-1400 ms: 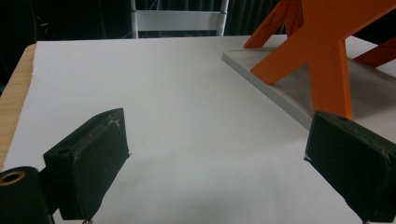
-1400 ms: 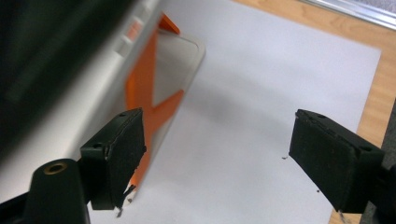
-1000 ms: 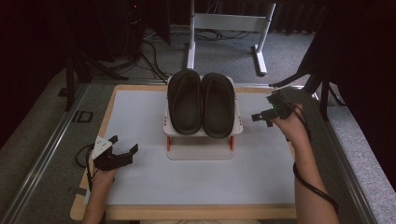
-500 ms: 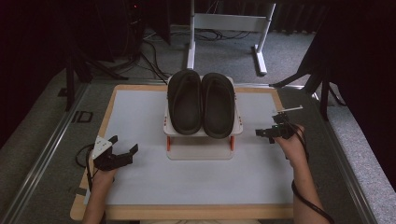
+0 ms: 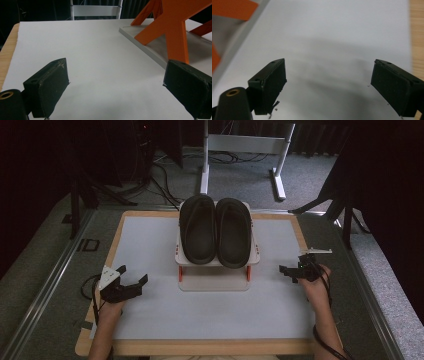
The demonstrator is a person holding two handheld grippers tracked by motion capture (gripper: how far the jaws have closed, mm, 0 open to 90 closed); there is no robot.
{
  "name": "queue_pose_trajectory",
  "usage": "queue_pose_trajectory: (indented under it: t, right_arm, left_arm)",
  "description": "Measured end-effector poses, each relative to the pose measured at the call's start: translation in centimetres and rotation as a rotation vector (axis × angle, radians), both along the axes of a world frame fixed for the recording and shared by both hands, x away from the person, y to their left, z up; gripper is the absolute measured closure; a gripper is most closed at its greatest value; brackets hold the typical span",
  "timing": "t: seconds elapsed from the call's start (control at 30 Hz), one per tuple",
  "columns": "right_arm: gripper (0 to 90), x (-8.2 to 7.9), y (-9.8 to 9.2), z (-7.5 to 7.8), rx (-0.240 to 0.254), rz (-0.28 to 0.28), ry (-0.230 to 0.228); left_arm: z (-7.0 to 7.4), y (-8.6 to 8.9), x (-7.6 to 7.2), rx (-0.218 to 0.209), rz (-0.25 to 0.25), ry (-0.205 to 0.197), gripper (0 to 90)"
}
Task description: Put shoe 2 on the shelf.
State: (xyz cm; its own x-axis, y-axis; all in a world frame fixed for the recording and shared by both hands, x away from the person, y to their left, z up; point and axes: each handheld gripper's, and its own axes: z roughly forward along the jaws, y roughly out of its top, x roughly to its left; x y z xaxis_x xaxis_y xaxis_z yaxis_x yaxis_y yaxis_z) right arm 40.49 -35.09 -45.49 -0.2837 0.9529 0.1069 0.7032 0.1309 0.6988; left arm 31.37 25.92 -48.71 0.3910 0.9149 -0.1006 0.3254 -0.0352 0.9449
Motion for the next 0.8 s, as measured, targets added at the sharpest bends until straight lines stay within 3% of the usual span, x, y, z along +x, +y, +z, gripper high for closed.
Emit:
queue_pose_trajectory:
  t: [0.17, 0.4, 0.73, 0.77, 0.8]
  right_arm:
    - [12.0, -0.8, -0.6, -0.6, -0.033, -0.034, -0.042]
    - [10.1, -2.0, -1.2, -1.4, -0.076, -0.08, -0.143]
    - [10.1, -2.2, -0.9, -1.7, -0.117, -0.103, -0.205]
    - [10.1, -2.3, -0.9, -1.8, -0.126, -0.123, -0.238]
    - [10.1, -2.3, -1.0, -1.9, -0.122, -0.125, -0.24]
  left_arm:
    - [0.0, 0.0, 0.0, 0.0, 0.001, 0.001, 5.6]
    - [0.0, 0.0, 0.0, 0.001, 0.001, 0.002, 5.6]
    - [0.0, 0.1, -0.1, -0.002, -0.003, -0.002, 5.6]
    - [0.0, 0.1, -0.1, -0.003, -0.003, -0.001, 5.6]
    - [0.0, 0.1, -0.1, -0.003, -0.003, -0.001, 5.6]
